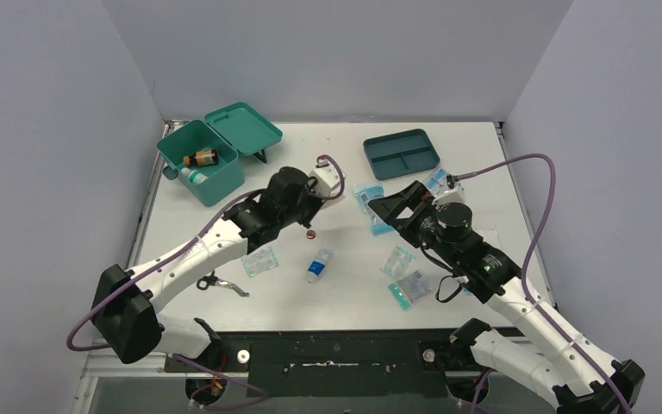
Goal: Organize the medicine kit
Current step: Pick up the medical item at the center of the board, then place the medical item at the medicine box.
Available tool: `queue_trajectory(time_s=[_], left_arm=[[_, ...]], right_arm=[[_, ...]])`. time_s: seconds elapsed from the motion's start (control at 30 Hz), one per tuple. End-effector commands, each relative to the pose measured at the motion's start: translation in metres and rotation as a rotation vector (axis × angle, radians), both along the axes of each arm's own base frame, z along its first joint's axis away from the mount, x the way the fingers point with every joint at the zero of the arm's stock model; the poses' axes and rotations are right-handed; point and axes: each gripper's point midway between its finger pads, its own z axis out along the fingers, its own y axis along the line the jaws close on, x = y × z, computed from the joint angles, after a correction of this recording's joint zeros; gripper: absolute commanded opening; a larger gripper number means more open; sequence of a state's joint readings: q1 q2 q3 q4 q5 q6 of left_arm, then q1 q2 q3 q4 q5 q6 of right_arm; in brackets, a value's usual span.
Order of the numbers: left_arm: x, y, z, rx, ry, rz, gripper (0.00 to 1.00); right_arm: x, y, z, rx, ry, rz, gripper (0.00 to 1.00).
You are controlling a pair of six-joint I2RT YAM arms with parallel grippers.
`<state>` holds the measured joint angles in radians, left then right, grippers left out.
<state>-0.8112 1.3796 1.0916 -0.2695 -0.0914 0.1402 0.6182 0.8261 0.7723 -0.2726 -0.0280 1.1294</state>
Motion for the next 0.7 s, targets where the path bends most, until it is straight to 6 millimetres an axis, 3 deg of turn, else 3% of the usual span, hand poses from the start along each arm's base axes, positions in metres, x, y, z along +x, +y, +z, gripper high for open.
queue_trajectory(time_s=[0.0, 0.23, 0.47, 0.67], left_arm=[[0.041, 0.058, 0.062, 0.040, -0.167, 0.133, 0.00], [0.093, 0.145, 0.095, 0.216, -0.429, 0.374, 0.00], [0.136, 0.210, 0.132, 0.221, -0.585, 0.512, 0.00], [0.171, 0.267, 0.130, 0.310, -0.586, 0.586, 0.00]], right_arm=[[-0.001, -0.011, 0.023, -0.017, -0.077, -0.035, 1.00], [-0.005, -0.020, 0.021, -0.062, -0.108, -0.040, 1.00], [-0.008, -0.024, 0.022, -0.110, -0.143, -0.022, 1.00], [-0.010, -0.028, 0.030, -0.115, -0.180, -0.020, 1.00]])
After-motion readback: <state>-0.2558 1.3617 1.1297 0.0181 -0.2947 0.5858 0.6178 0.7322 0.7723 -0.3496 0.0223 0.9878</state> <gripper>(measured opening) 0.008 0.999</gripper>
